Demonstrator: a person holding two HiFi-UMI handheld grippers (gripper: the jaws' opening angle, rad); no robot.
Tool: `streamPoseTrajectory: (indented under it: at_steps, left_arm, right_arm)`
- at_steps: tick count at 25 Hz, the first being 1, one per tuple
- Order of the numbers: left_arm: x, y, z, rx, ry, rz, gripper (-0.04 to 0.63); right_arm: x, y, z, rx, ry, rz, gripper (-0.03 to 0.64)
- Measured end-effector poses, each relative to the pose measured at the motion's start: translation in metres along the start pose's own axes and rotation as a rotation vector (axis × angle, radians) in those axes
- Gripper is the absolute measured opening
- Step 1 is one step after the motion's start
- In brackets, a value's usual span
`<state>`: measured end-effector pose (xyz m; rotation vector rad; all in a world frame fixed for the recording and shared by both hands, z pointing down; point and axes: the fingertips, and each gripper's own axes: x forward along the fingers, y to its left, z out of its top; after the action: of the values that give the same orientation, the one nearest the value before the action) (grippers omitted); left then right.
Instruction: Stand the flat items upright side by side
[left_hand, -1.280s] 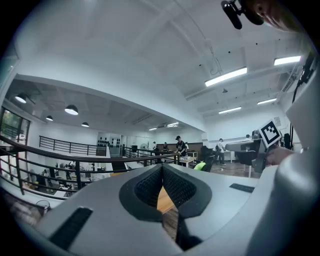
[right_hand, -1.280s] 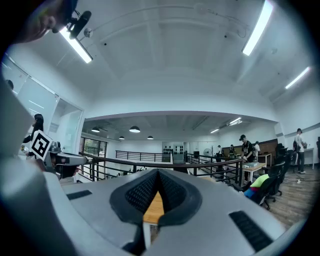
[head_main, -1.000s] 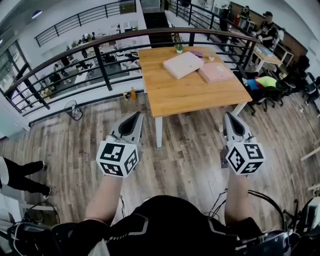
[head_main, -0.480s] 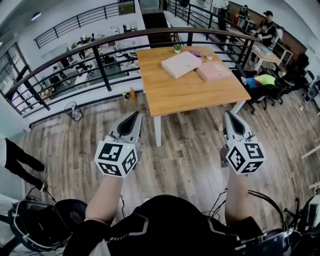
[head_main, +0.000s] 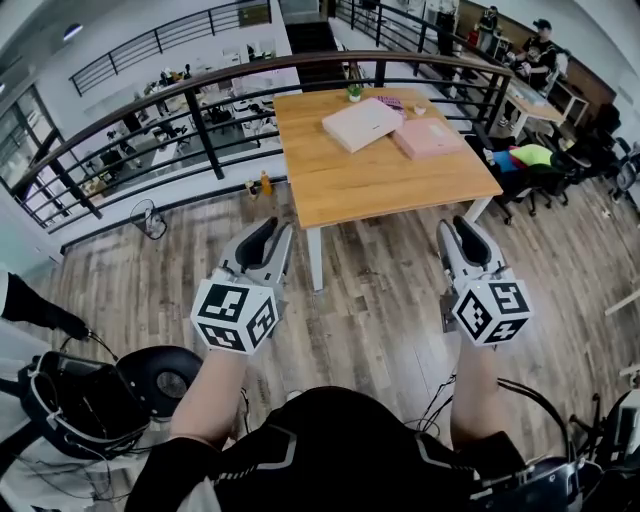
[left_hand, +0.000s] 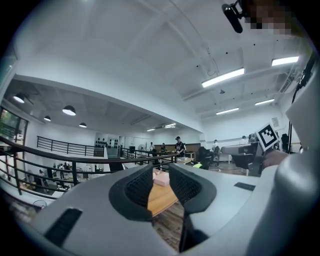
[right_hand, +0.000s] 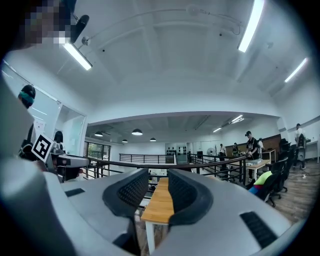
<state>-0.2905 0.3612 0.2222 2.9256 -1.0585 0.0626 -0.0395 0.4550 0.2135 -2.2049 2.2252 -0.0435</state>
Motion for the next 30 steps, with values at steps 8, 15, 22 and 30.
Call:
streamPoseTrajectory:
  at_steps: [8,15,22,30]
  left_arm:
    - [0.007,-0.02,-0.007,0.022,0.003,-0.042,0.246]
    - [0.025,-0.032,-0.008,0.026,0.01,-0.043,0.252]
    - [0.037,-0.058,-0.011,0.036,0.02,-0.058,0.252]
    - [0.079,-0.062,-0.017,0.076,0.054,-0.06,0.252]
  right_arm:
    - [-0.003,-0.009,-0.01,0.002,0.012,0.011,0.21]
    - [-0.006,-0.026,-0.009,0.005,0.014,0.016,0.225]
    - [-0.024,-0.045,-0.012,-0.008,0.021,0.028,0.232]
    - [0.001,-0.078,-0.025,0.016,0.031,0.043,0.232]
